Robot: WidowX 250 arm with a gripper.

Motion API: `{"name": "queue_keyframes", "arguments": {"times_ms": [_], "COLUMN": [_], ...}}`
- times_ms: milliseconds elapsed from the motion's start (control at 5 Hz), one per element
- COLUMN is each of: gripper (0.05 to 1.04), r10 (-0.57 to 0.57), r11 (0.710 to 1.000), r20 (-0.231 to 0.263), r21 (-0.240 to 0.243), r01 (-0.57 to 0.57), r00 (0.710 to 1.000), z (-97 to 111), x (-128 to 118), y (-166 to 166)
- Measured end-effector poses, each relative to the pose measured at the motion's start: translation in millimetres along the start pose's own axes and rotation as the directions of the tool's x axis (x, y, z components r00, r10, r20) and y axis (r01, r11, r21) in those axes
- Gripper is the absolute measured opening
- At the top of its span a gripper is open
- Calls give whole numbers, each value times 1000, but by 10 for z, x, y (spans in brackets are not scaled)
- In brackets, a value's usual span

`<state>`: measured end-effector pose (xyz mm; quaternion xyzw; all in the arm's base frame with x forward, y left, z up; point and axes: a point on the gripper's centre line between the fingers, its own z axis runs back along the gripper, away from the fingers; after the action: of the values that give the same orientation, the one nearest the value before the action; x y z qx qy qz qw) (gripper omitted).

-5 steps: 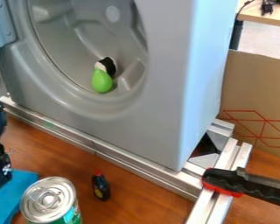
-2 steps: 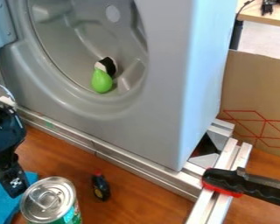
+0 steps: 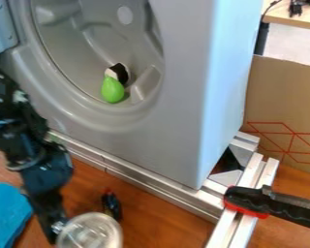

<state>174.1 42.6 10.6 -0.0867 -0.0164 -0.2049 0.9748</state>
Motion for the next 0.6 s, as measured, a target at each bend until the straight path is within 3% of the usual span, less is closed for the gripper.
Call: {"name": "queue_keyframes", "arguments": {"times_ms": [200, 400, 600], "gripper": [1000, 999, 999], "r10": [-109, -104, 28], "r11": [993, 994, 1000], "r20": [-25, -50, -11], "r21": [-55, -48, 7], "r01": [107, 102, -28], "r00": [994, 993, 1000], "z": [-85, -120, 53], "x": [216, 388, 356], "y": [-429, -760, -611]}}
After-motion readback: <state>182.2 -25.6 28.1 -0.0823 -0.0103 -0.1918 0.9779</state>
